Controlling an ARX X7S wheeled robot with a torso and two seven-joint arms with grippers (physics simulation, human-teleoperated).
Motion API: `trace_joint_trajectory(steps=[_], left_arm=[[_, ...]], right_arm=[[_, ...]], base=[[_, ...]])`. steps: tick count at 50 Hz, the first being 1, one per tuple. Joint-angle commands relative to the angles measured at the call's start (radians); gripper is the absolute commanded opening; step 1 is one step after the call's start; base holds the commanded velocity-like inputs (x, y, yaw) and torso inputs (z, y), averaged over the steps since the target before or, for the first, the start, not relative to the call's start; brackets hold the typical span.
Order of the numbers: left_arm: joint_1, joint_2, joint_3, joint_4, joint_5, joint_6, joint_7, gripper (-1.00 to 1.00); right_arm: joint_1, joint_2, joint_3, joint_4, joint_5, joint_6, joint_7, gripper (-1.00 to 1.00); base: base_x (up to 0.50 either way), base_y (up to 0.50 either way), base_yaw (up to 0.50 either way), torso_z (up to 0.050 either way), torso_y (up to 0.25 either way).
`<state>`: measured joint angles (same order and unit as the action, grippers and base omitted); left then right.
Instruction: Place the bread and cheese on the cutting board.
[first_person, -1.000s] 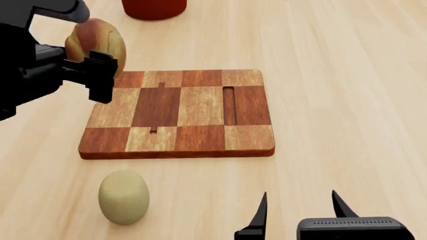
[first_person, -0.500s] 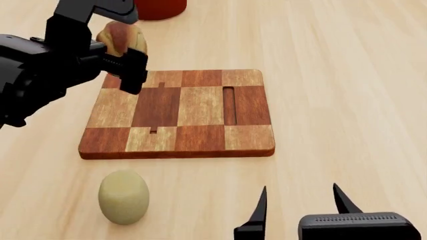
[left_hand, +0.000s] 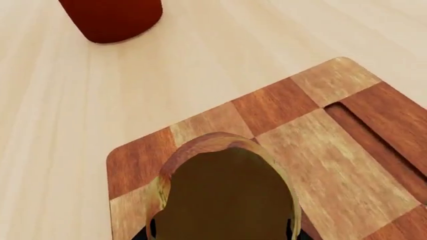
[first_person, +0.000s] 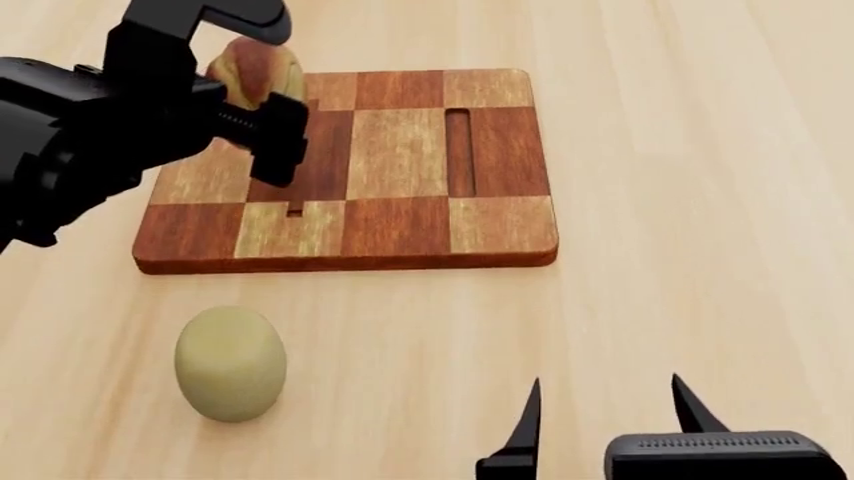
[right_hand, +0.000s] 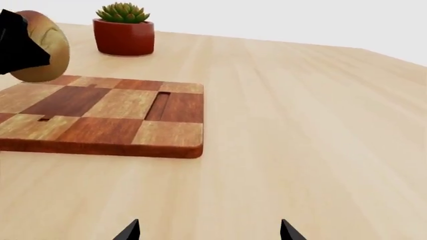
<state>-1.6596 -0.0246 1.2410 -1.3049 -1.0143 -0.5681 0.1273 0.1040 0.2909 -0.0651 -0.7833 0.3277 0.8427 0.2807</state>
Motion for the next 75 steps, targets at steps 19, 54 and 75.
trace_joint_trajectory(steps=[19, 54, 75], left_arm=[[0.04, 0.024, -0.11, -0.004, 0.096, -0.097, 0.006, -1.0], [-0.044, 0.023, -0.273, -0.004, 0.292, -0.153, 0.09, 1.0], [-0.236, -0.006, -0.782, -0.004, 0.79, -0.152, 0.256, 1.0]], right_arm=[[-0.015, -0.012, 0.015, 0.008, -0.002, -0.003, -0.015, 1.0], [-0.027, -0.002, 0.01, 0.033, 0.006, -0.037, -0.008, 1.0], [0.006, 0.013, 0.013, -0.019, 0.033, 0.028, 0.009, 1.0]], base=[[0.0, 0.0, 0.0, 0.0, 0.0], [0.0, 0.0, 0.0, 0.0, 0.0], [0.0, 0.0, 0.0, 0.0, 0.0]])
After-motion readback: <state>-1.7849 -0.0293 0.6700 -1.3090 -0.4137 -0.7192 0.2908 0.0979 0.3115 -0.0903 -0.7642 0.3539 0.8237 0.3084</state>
